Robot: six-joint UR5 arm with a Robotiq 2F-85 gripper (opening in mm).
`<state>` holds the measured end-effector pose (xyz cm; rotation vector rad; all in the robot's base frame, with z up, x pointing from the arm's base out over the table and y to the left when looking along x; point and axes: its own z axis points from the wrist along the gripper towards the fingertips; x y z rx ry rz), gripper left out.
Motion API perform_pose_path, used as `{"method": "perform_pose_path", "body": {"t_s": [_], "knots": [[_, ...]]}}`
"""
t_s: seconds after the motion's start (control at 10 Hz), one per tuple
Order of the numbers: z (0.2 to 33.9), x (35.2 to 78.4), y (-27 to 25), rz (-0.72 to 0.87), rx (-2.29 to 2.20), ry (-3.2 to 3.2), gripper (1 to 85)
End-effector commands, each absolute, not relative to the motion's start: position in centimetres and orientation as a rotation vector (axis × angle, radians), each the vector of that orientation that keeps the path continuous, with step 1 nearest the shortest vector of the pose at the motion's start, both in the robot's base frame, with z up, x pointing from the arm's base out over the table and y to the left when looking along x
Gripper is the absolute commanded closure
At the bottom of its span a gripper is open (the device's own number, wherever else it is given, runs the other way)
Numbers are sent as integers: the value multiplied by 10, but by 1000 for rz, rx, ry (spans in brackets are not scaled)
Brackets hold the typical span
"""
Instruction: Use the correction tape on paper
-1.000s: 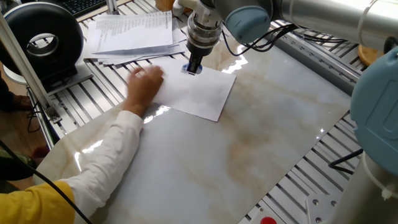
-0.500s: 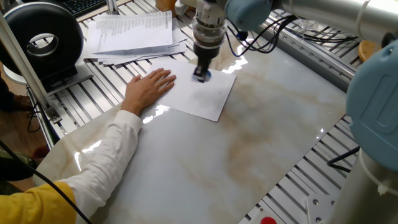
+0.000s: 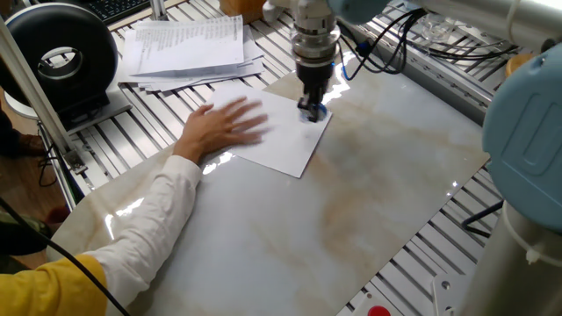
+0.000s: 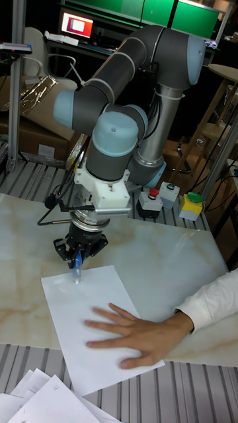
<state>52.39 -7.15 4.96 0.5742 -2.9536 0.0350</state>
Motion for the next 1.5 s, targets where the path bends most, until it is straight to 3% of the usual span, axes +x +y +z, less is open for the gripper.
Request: {"method": "perform_pose_path", "body": {"t_s": [0.0, 0.5, 1.4], "knots": [[48, 506, -73, -3, 468, -2923, 840], [37, 533, -69, 27, 469, -2960, 840], [32, 522, -70, 12, 460, -2924, 840]]}}
